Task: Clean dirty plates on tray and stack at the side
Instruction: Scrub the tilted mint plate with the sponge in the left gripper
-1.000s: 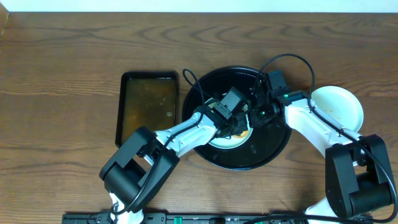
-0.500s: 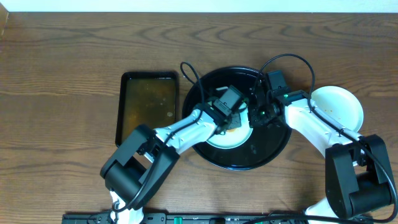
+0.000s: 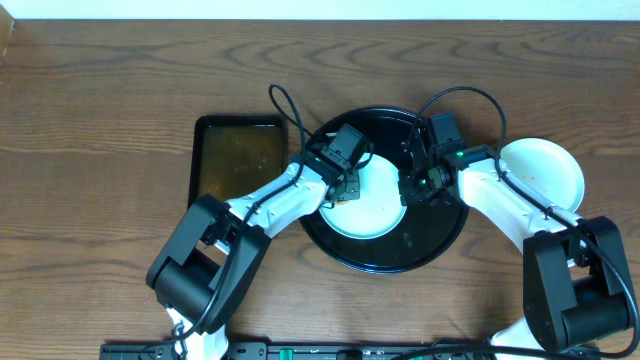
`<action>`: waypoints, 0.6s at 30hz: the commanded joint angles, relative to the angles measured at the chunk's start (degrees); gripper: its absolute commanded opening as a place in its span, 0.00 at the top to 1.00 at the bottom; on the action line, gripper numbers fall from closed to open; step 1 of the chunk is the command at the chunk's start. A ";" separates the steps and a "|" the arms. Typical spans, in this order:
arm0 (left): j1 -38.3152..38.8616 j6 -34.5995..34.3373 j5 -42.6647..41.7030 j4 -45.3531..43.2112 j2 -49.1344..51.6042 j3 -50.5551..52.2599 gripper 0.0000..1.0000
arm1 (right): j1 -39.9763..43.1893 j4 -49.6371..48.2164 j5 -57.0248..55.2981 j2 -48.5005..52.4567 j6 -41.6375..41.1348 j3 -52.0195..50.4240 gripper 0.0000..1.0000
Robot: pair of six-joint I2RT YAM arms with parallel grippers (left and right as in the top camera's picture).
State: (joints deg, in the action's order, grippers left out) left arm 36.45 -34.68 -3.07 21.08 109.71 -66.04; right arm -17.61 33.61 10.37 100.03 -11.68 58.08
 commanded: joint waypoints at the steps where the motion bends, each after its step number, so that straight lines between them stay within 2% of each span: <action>1: 1.62 -0.07 -18.78 -2.14 1.14 1.64 0.93 | -0.48 0.48 -0.52 0.42 -0.46 0.24 0.99; 3: 2.97 -0.20 -22.16 -4.81 1.14 1.64 0.92 | -0.48 0.50 -0.52 0.42 -0.46 0.24 0.99; 13: 6.51 -11.61 -21.29 -10.51 1.20 1.68 0.92 | -0.44 0.48 -0.52 0.42 -0.46 0.26 0.99; 18: 6.67 -14.01 -19.82 -11.78 2.25 1.70 0.92 | -0.44 0.48 -0.52 0.42 -0.46 0.26 0.99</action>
State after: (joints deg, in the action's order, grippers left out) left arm 42.87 -45.60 -23.64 10.09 110.26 -65.12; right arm -17.61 33.65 10.39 100.03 -11.68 58.08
